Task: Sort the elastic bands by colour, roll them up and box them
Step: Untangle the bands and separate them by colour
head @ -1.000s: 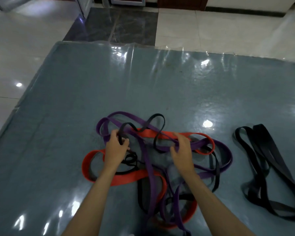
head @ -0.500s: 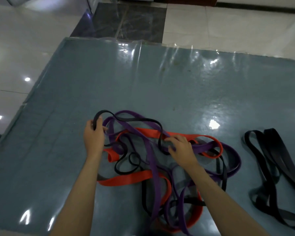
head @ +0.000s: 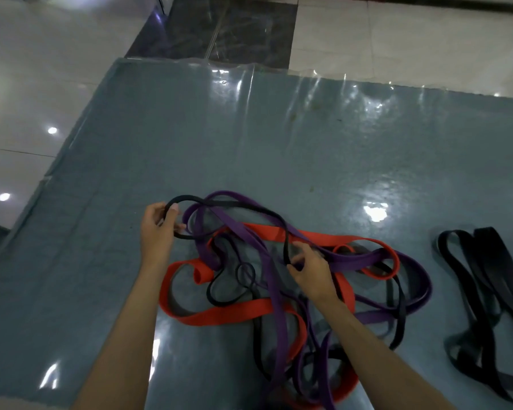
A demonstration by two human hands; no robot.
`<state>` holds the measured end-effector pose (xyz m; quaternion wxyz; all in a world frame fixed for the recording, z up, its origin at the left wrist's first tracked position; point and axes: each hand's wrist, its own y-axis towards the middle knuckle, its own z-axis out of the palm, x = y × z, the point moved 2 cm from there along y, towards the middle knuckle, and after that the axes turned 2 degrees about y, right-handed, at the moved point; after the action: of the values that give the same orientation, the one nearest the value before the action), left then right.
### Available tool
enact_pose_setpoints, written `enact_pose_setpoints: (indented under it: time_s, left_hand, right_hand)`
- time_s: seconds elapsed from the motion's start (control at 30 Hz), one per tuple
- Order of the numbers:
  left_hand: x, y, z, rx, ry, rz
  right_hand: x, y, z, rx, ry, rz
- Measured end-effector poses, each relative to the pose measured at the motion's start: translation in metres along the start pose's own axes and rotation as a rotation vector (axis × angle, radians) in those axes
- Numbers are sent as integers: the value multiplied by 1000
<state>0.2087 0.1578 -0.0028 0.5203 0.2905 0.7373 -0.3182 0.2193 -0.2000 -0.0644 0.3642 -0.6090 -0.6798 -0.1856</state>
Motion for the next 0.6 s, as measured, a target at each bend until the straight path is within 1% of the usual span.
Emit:
enact_pose_setpoints:
  time_s: [0.07, 0.13, 0.17, 0.23, 0.3, 0.43, 0.5, 0.6]
  left_hand:
    - [-3, -5, -2, 46, -18, 42]
    - [-2, -9, -4, 77, -41, 53]
    - [-2, -11, -6, 82, -79, 40]
    - [-2, -16, -10, 87, -198, -12]
    - [-3, -22, -11, 92, -291, -63]
    - [-4, -34, -12, 121, -480, -92]
    - [-6, -41, -19, 137, -585, -103]
    - [-13, -47, -35, 126, -891, -133]
  right_hand:
    - [2, -6, 1, 33, 3, -107]
    - [4, -14, 2, 54, -83, -290]
    - [3, -18, 3, 57, -124, -363]
    - [0, -28, 3, 60, -174, -436]
    - [-3, -37, 5, 58, -238, -416]
    - [-6, -44, 3, 20, -336, -244]
    - [-3, -46, 2, 18, -389, -252]
    - [-3, -53, 1, 35, -439, -252]
